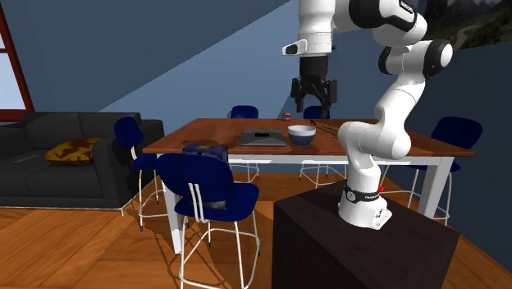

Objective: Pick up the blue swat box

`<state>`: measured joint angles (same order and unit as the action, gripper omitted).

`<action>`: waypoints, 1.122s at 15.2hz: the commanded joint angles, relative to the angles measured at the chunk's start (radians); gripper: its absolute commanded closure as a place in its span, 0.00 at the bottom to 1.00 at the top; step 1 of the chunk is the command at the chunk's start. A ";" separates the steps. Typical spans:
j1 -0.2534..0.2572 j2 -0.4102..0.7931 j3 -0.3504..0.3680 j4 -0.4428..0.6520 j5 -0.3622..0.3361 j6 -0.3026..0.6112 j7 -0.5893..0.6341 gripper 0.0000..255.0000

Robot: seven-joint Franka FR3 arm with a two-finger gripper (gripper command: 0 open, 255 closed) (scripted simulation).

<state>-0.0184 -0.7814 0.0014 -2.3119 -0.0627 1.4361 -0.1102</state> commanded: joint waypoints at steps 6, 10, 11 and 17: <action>-0.040 0.090 -0.064 -0.018 -0.049 0.150 -0.024 0.00; -0.069 0.177 -0.117 -0.011 -0.078 0.265 -0.042 0.00; -0.076 0.201 -0.130 -0.006 -0.084 0.293 -0.046 0.00; -0.111 0.357 -0.208 0.046 -0.101 0.451 -0.076 0.00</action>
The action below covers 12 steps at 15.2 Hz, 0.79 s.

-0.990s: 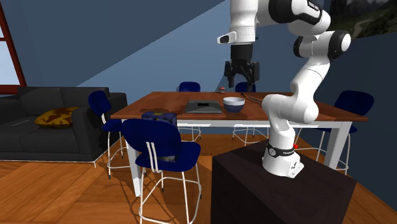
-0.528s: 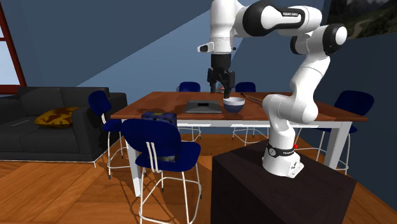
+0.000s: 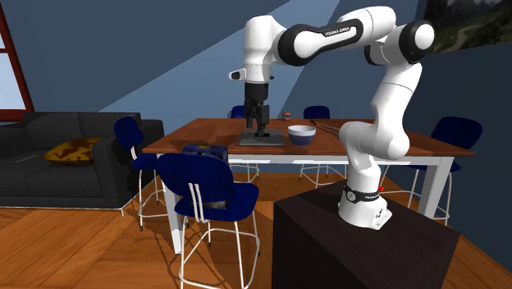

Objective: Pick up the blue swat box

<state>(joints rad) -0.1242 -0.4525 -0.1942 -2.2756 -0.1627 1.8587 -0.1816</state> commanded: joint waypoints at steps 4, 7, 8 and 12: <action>-0.024 0.142 -0.064 0.066 0.008 0.121 -0.030 0.00; -0.037 0.232 -0.101 0.120 0.028 0.183 -0.054 0.00; -0.042 0.263 -0.113 0.140 0.037 0.201 -0.063 0.00; -0.062 0.389 -0.156 0.230 0.089 0.266 -0.106 0.00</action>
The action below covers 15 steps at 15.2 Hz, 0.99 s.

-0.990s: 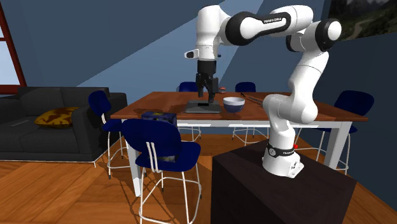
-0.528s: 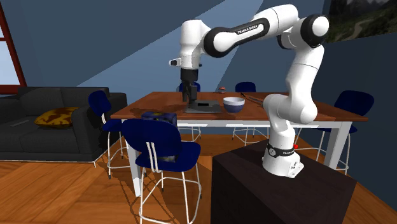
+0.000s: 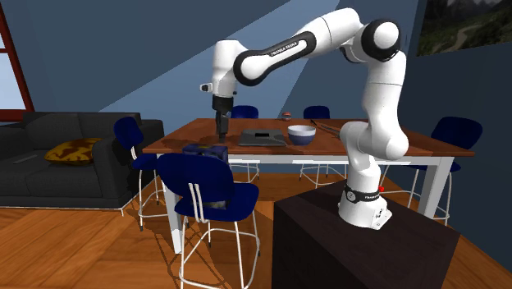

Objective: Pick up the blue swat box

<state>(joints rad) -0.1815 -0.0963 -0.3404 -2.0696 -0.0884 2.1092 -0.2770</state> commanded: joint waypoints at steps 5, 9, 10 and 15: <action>-0.045 0.199 -0.049 0.163 0.107 0.071 -0.072 0.00; -0.094 0.337 -0.063 0.296 0.192 0.092 -0.120 0.00; -0.109 0.372 -0.064 0.332 0.214 0.094 -0.131 0.00; -0.197 0.551 -0.056 0.542 0.312 0.084 -0.169 0.00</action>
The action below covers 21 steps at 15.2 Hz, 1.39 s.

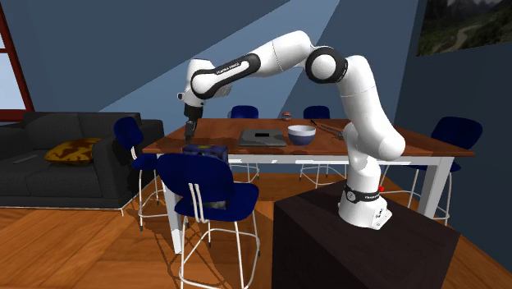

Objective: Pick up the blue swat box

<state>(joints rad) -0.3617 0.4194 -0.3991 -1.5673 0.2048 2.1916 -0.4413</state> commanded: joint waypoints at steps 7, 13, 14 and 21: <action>-0.048 0.111 0.015 0.074 0.057 0.048 -0.020 0.00; -0.048 0.121 0.019 0.055 0.063 0.076 -0.024 1.00; -0.049 0.121 0.019 0.056 0.063 0.076 -0.024 1.00; -0.050 0.122 0.019 0.056 0.063 0.076 -0.025 1.00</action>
<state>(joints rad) -0.4104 0.5400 -0.3802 -1.5103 0.2681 2.2683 -0.4655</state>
